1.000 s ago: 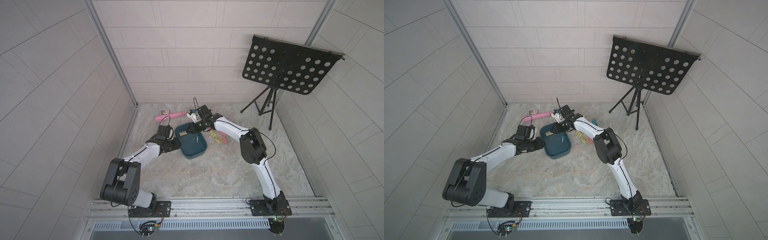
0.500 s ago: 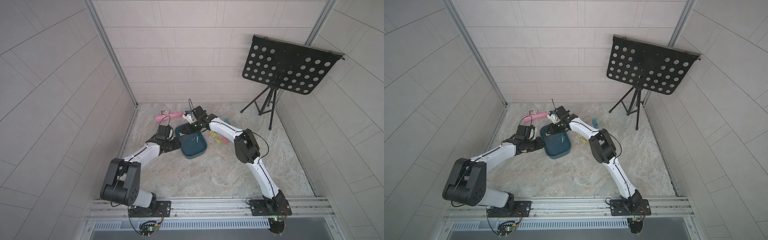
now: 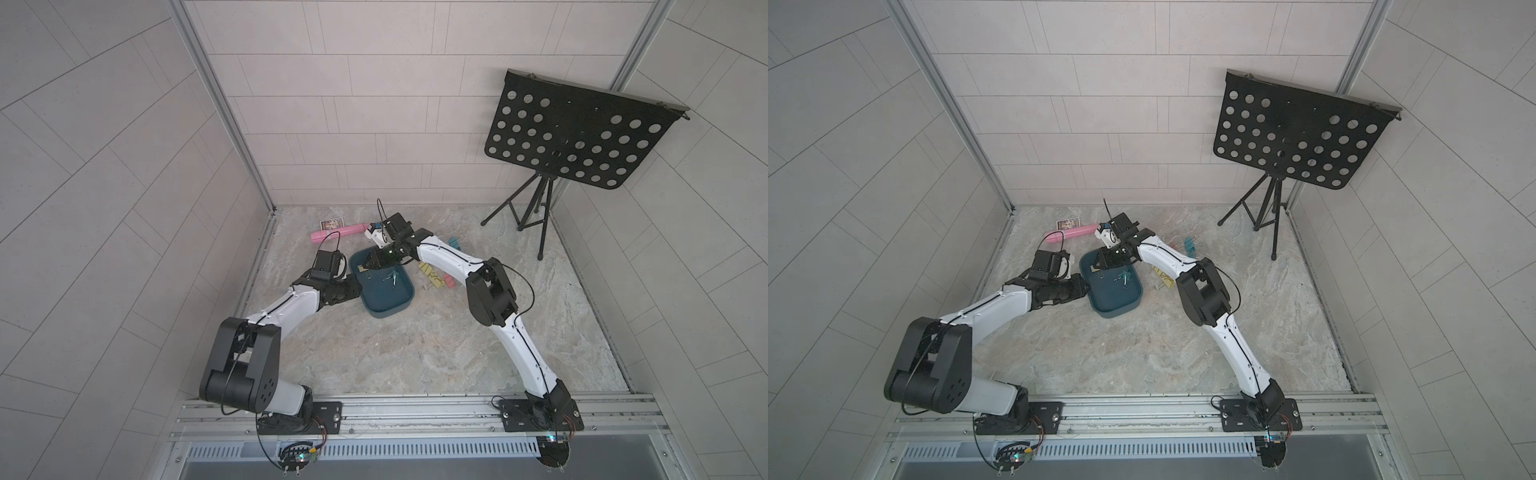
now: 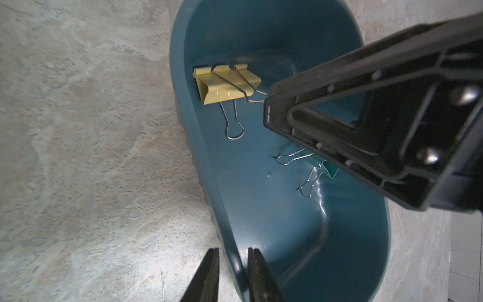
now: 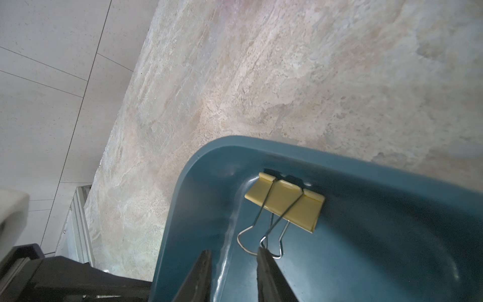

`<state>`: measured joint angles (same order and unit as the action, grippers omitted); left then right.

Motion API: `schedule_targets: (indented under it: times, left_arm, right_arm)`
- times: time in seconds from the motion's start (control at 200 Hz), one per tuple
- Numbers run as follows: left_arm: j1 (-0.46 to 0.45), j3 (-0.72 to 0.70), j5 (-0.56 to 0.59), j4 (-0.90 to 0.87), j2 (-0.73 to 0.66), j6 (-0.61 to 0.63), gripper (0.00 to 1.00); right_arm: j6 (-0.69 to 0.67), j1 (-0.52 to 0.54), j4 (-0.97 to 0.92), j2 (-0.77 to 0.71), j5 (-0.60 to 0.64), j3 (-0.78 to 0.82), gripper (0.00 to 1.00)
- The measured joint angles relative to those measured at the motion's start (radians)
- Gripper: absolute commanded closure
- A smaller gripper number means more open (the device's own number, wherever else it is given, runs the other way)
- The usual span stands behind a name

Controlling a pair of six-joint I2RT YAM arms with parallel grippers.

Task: Take out the binder clips from the storage box
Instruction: Adjust the binder clip in the storage box.

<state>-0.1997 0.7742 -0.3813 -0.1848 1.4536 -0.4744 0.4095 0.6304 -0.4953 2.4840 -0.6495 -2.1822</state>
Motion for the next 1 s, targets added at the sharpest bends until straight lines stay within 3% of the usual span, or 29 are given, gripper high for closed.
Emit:
schedule_targets:
  times: [1.001]
  left_arm:
    - [0.000, 0.000, 0.000, -0.004, -0.006, 0.000, 0.72]
  right_arm:
    - [0.045, 0.000, -0.019, 0.058, 0.010, -0.069, 0.68]
